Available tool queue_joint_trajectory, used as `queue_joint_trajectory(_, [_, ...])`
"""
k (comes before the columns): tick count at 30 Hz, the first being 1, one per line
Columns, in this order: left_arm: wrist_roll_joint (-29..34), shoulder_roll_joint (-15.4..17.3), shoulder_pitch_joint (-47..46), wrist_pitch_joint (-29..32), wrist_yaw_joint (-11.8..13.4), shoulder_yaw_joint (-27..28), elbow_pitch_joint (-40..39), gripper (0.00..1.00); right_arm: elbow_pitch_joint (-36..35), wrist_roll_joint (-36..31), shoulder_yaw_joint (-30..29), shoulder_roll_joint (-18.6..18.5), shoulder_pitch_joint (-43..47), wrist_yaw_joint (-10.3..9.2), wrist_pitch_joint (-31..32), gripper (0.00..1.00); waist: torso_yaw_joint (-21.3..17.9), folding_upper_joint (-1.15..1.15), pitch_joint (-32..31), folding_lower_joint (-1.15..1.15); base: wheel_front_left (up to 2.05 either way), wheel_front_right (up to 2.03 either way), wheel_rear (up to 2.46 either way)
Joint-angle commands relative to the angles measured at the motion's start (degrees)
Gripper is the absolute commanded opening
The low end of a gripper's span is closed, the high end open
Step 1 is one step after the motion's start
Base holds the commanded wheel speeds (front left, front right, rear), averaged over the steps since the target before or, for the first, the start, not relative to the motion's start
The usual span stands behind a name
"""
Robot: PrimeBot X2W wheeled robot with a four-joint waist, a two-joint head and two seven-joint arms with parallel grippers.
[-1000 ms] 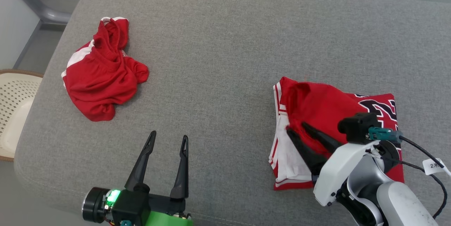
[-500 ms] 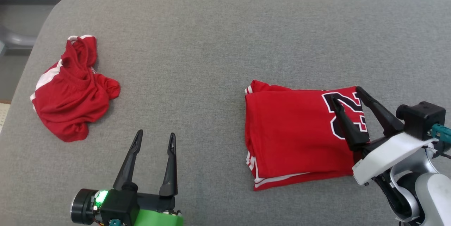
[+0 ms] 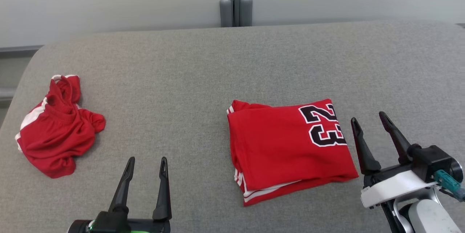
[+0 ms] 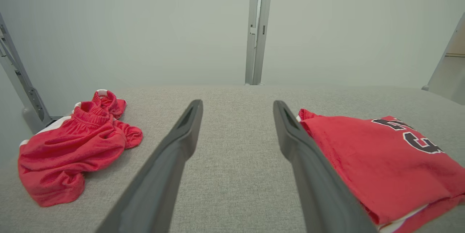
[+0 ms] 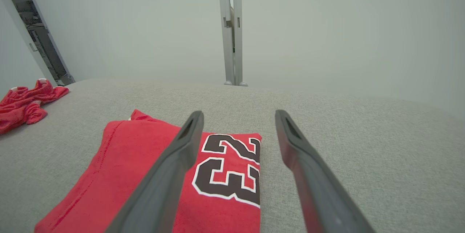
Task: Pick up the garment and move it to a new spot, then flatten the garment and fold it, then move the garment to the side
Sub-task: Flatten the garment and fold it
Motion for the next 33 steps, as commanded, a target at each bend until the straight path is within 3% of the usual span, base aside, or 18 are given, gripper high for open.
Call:
queue_joint_trajectory(1, [-1.2,0.0,1.1,-0.2,-0.3,0.5,0.0,1.0,-1.9,-1.3,-0.8,0.6,1.1,-0.02,-0.4,1.0,-1.5,0.0,-2.6,0.0,0.0,0.0,0.0])
queue_joint_trajectory(6, [-0.3,0.0,2.0,-0.2,-0.9,1.7,1.0,1.0,-6.8,-4.0,-3.3,3.7,5.8,-0.02,-0.3,1.0,-1.5,0.0,-4.4,0.0,0.0,0.0,0.0])
queue_joint_trajectory(11, [0.7,0.0,2.6,-0.2,-1.5,2.3,1.4,1.0,-7.1,-4.8,-3.3,5.1,9.3,-0.02,-0.3,1.0,-1.7,0.0,-5.3,0.0,0.0,0.0,0.0])
queue_joint_trajectory(33, [1.5,0.0,3.7,-0.2,-2.1,2.7,2.3,1.0,-4.7,-5.8,-3.6,6.8,10.8,-0.03,-0.4,1.0,-1.8,0.0,-6.5,0.0,0.0,0.0,0.0])
